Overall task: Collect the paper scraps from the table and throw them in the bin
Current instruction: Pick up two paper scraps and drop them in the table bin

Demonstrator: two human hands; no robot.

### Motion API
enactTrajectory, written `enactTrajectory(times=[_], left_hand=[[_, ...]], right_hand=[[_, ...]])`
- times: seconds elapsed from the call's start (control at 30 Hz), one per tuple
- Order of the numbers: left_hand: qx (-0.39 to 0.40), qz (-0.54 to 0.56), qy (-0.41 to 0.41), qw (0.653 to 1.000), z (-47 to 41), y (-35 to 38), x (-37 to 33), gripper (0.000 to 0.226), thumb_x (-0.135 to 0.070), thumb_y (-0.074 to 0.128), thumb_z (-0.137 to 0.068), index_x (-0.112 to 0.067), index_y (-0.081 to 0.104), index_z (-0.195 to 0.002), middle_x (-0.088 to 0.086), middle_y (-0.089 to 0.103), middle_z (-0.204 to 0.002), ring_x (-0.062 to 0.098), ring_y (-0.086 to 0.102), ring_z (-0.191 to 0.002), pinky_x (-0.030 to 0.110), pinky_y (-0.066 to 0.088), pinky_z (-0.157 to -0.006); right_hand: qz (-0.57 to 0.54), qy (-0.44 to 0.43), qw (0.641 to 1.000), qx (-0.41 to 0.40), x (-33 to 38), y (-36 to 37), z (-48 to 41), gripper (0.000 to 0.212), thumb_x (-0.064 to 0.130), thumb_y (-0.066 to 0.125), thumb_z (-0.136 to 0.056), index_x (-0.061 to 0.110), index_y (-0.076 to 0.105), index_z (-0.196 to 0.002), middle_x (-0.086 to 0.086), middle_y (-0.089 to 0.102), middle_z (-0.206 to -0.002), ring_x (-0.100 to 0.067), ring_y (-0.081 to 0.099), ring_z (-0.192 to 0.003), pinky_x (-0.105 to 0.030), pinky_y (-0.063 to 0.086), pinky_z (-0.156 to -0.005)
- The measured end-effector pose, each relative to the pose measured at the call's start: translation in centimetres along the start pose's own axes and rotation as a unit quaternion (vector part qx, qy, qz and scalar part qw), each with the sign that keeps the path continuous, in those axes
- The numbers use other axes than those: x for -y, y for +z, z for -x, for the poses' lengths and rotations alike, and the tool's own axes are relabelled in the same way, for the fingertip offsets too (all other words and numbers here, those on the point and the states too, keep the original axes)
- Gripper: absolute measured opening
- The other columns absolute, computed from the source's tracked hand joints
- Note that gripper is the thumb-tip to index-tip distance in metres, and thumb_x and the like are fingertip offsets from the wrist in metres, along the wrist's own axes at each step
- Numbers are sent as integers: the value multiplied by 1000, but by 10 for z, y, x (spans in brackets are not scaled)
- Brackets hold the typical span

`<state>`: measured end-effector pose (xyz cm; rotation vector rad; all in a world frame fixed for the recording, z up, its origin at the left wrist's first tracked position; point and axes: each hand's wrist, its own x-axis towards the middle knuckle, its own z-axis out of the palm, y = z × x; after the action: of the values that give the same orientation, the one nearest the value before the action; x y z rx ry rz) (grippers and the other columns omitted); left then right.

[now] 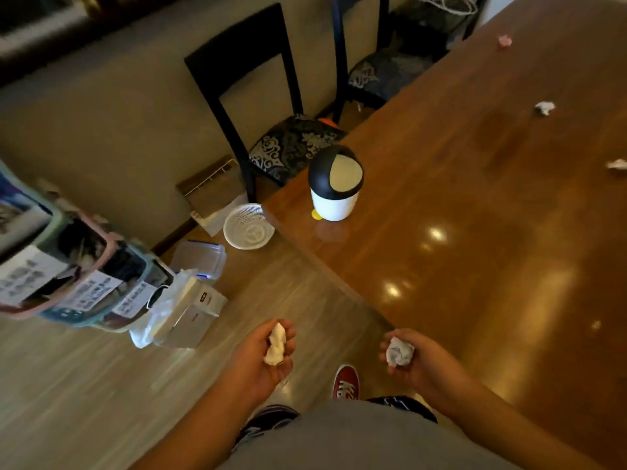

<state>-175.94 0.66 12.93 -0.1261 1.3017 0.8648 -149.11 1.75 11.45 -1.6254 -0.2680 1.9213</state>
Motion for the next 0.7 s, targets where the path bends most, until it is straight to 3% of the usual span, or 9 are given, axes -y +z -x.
enactTrajectory(times=[0.23,0.43,0.6,0.7], left_hand=[[-33,40,2,999,-17,14,-57,24,-25,52,-92,-9,67,-82,4,70,-62,13,61,-46,20,46,-34],[1,-14,-7,1000,-59,40,-133,27,-32,51,-93,-12,68,-84,1,67,-70,11,58,-58,17,46,-38],[87,-41,6,995,-94,79,-211,29,-33,54,-91,-15,74,-79,1,70,-73,11,63,-55,19,47,-41],[122,-83,13,989,-110,103,-249,31,-32,54,-90,-16,77,-76,1,71,-74,10,65,-56,20,47,-39]], right_hand=[[4,-13,999,48,74,52,-41,18,13,49,-93,2,62,-99,-16,67,-88,-27,65,-76,-35,51,-61],[-51,-34,998,0,125,74,-72,21,20,56,-92,5,62,-106,-17,67,-96,-29,67,-88,-38,56,-68],[-54,-185,978,-74,204,95,-77,20,34,62,-87,17,70,-95,-13,71,-92,-23,71,-83,-35,55,-66],[41,-363,917,-159,246,117,-66,20,47,60,-84,31,71,-85,7,72,-85,-9,70,-79,-23,56,-62]])
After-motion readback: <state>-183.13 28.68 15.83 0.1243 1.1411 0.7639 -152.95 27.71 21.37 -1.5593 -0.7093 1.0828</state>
